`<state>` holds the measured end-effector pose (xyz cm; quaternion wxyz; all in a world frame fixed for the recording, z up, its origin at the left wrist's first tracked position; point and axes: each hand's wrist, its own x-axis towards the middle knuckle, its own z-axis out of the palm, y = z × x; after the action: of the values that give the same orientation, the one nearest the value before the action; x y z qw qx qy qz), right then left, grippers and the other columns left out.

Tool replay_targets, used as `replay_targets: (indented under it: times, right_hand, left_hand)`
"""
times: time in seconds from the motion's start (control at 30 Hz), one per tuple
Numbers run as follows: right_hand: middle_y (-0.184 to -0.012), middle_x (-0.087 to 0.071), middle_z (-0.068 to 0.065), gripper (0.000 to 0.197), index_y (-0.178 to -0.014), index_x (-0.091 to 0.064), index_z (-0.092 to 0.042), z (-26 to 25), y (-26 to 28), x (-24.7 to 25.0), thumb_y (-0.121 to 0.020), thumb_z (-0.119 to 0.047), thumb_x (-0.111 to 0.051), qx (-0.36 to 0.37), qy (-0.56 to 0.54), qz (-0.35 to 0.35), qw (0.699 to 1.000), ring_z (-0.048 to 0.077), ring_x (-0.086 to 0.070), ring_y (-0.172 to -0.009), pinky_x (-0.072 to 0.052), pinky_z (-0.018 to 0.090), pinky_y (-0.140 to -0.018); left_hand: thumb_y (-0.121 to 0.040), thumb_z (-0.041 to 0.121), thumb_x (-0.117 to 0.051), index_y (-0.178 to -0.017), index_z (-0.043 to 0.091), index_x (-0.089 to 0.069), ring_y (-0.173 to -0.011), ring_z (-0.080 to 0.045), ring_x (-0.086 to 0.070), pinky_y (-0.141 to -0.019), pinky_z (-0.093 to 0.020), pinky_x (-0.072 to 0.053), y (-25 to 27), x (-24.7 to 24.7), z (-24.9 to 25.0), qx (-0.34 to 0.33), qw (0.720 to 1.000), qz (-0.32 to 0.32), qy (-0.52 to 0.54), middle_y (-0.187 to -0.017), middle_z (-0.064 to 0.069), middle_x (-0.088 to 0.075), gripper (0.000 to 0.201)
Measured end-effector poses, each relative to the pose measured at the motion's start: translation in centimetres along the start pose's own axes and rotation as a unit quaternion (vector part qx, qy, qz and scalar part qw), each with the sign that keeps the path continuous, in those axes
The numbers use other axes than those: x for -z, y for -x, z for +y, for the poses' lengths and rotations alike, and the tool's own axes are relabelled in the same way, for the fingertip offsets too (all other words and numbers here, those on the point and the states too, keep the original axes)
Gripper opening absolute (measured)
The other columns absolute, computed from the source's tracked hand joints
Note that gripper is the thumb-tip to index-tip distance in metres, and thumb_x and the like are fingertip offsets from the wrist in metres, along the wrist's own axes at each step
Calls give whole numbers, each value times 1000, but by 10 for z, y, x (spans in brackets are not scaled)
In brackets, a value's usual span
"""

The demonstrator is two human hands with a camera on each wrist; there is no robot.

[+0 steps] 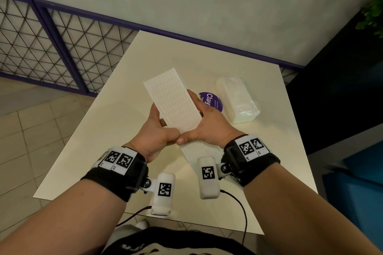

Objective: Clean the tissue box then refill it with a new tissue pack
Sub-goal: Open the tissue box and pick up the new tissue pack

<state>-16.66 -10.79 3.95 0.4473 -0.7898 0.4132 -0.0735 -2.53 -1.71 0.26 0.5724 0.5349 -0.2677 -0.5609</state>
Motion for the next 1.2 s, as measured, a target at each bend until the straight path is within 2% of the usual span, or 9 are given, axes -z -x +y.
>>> replay_targets:
  times: [0.23,0.37,0.53,0.7,0.8,0.9,1.0,1.1,1.2]
  right_hand:
    - [-144,-44,-13,137,-148,-5,-46,-1,-4,-5,-45,-33,-95,11,39,-12,999,7,-43,-128,-33,18,-101]
    - [-149,-39,-12,136,-148,-7,-46,-1,-8,-5,-44,-33,-95,16,44,-26,999,7,-40,-133,-34,25,-111]
    - [-145,-44,-12,137,-147,-7,-48,1,-12,-7,-42,-36,-95,20,48,-38,998,8,-44,-130,-37,28,-111]
    - [-144,-46,-10,133,-149,-10,-43,6,-12,-15,-47,-28,-95,11,45,-55,997,6,-44,-129,-35,21,-107]
    - [-139,-50,-10,126,-149,-16,-39,13,-12,-3,-51,-27,-93,-18,16,-7,1000,8,-46,-127,-35,23,-107]
    - [-137,-50,-11,120,-148,-18,-41,17,-13,20,-54,-34,-91,-35,47,-17,998,8,-45,-123,-36,29,-107]
    - [-150,-38,-11,121,-150,-10,-42,18,-20,26,-58,-38,-89,-43,72,-26,996,10,-38,-133,-29,25,-108]
    - [-155,-30,-8,110,-151,-5,-41,14,-33,35,-70,-37,-81,-40,90,4,995,14,-35,-138,-27,22,-108]
    - [-151,-36,3,87,-151,-12,-38,5,-54,51,-82,-26,-64,-54,122,22,991,22,-38,-136,-31,22,-101]
  left_hand:
    - [-50,-4,-58,-132,27,-34,-116,-34,-57,-64,-42,-56,-7,-4,-7,-10,999,35,-3,-126,-13,-55,91]
    - [-47,-5,-58,-132,24,-36,-115,-34,-58,-61,-42,-56,-9,-4,-12,-11,998,62,15,-124,-14,-57,92]
    - [-48,-7,-56,-133,24,-33,-114,-32,-57,-61,-42,-56,-7,-5,-15,-16,996,79,30,-124,-12,-57,93]
    - [-48,-8,-56,-133,24,-33,-109,-27,-59,-61,-40,-55,-2,-4,-21,2,996,91,25,-121,-10,-58,94]
    - [-61,-20,-58,-135,19,-34,-91,-23,-69,-67,-45,-59,3,11,-32,16,990,139,-4,-106,-12,-64,87]
    - [-75,-25,-43,-135,26,-33,-96,-28,-69,-81,-51,-56,11,25,-39,54,990,125,18,-109,-13,-63,80]
    - [-75,-27,-37,-135,30,-36,-100,-27,-68,-71,-39,-56,13,25,-48,83,987,115,79,-114,-13,-62,83]
    - [-76,-27,-40,-133,25,-41,-93,-26,-66,-57,-30,-57,10,32,-57,100,972,160,142,-112,-12,-65,77]
    - [-80,-21,-54,-130,15,-43,-98,-29,-66,-72,-37,-61,6,44,-73,123,955,214,162,-110,-17,-66,63]
